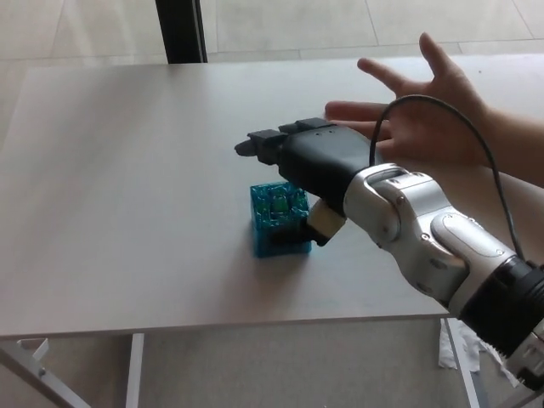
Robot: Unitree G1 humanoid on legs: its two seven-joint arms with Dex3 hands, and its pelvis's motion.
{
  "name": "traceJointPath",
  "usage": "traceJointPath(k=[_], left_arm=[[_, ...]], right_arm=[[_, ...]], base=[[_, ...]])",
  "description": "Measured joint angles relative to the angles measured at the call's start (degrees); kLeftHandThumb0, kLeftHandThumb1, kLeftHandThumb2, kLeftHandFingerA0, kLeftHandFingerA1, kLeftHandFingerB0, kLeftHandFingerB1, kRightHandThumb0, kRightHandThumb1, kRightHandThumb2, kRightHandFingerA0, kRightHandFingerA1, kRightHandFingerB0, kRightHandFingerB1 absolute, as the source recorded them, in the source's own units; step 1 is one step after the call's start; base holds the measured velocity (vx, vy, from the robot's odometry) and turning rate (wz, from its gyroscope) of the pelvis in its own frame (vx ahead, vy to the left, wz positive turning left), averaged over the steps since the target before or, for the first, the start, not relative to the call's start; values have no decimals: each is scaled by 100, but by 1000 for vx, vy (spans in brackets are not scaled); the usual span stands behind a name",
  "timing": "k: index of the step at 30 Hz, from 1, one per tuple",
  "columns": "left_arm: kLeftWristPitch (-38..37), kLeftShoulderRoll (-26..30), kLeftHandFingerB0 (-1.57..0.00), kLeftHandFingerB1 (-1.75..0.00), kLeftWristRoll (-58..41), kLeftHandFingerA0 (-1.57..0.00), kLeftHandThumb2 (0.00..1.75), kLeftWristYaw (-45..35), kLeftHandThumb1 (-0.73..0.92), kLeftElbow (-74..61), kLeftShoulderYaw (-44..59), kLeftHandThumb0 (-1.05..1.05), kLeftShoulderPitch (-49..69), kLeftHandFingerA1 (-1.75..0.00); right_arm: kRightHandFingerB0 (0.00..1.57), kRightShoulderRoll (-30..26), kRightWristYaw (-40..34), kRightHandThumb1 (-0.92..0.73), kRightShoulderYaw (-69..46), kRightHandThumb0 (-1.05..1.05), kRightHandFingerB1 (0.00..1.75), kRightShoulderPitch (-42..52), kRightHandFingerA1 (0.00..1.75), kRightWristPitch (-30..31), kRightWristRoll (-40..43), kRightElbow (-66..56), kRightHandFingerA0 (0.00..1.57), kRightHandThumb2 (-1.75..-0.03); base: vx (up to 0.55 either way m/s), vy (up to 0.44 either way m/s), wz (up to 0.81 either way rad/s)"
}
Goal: The robot uses its right hand to pick up a cube kept in the middle of the desk infront of it and hands it to a person
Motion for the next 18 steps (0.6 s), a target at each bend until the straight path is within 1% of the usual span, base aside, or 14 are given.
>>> traceJointPath(k=[1, 5, 7, 8, 9, 10, 11, 12, 13, 14, 15, 16, 17, 18], left_arm=[[0, -2, -14, -146, 1, -49, 83, -2, 46, -6, -18, -105, -2, -151], [0, -6, -26, -140, 3, -54, 87, -4, 50, -8, -69, -105, -23, -148], [0, -8, -26, -140, 3, -54, 87, -5, 50, -8, -89, -105, -36, -148], [0, -9, -27, -138, 3, -56, 87, -6, 53, -8, -99, -105, -41, -146], [0, -9, -27, -138, 5, -56, 87, -5, 53, -8, -120, -105, -49, -146], [0, -9, -25, -143, 9, -52, 84, -5, 53, -7, -139, -105, -57, -147], [0, -8, -27, -140, 15, -54, 85, -5, 54, -5, -170, -105, -63, -146], [-2, -8, -26, -139, 25, -56, 85, -5, 53, -5, -208, -105, -72, -146], [-3, -9, -29, -142, 38, -56, 86, -5, 53, -4, -252, -105, -80, -146], [-8, -8, -28, -146, 48, -53, 86, -5, 51, -4, -280, -105, -83, -148], [-22, -9, -28, -146, 55, -53, 86, -7, 51, -4, -296, -105, -82, -148], [-37, -9, -29, -148, 55, -56, 86, -11, 54, -4, -298, -105, -80, -150], [-47, -9, -29, -148, 55, -56, 86, -12, 54, -5, -302, -105, -75, -150], [-51, -9, -23, -139, 55, -54, 86, -12, 58, -6, -307, -105, -71, -148]], right_arm=[[11, 11, 101, -52, 48, -87, 19, -6, 17, 70, -54, 0, 2, -91], [7, 30, 422, -46, 190, -79, 24, -40, 38, 268, -183, 41, 2, -90], [7, 30, 566, -46, 255, -79, 24, -63, 38, 340, -230, 64, 2, -90], [0, 30, 650, -17, 287, -40, 51, -78, 53, 377, -261, 74, 2, -86], [0, 32, 744, -17, 320, -40, 51, -96, 53, 425, -298, 80, 2, -86], [13, 34, 820, -40, 349, -77, 42, -110, 108, 464, -326, 86, 59, -79], [22, 38, 883, -40, 370, -71, 43, -132, 130, 512, -370, 86, 88, -77], [37, 44, 926, -50, 389, -57, 35, -151, 152, 557, -418, 86, 88, -56], [40, 54, 925, -39, 391, -52, 54, -146, 139, 594, -478, 81, 115, -83], [56, 69, 866, -56, 372, -45, 41, -110, 158, 613, -537, 73, 85, -63], [56, 87, 778, -56, 341, -45, 41, -51, 158, 619, -582, 69, 85, -63], [70, 101, 691, -67, 327, -32, 47, -3, 153, 616, -614, 70, 78, -65], [70, 116, 602, -67, 317, -32, 47, 36, 153, 610, -643, 69, 78, -65], [84, 134, 527, -69, 304, -30, 52, 57, 152, 603, -664, 69, 84, -60]], base=[[0, 0, 0], [0, 0, 0], [0, 0, 0], [0, 0, 0], [0, 0, 0], [0, 0, 0], [0, 0, 0], [0, 0, 0], [0, 0, 0], [0, 0, 0], [0, 0, 0], [0, 0, 0], [0, 0, 0], [0, 0, 0]])
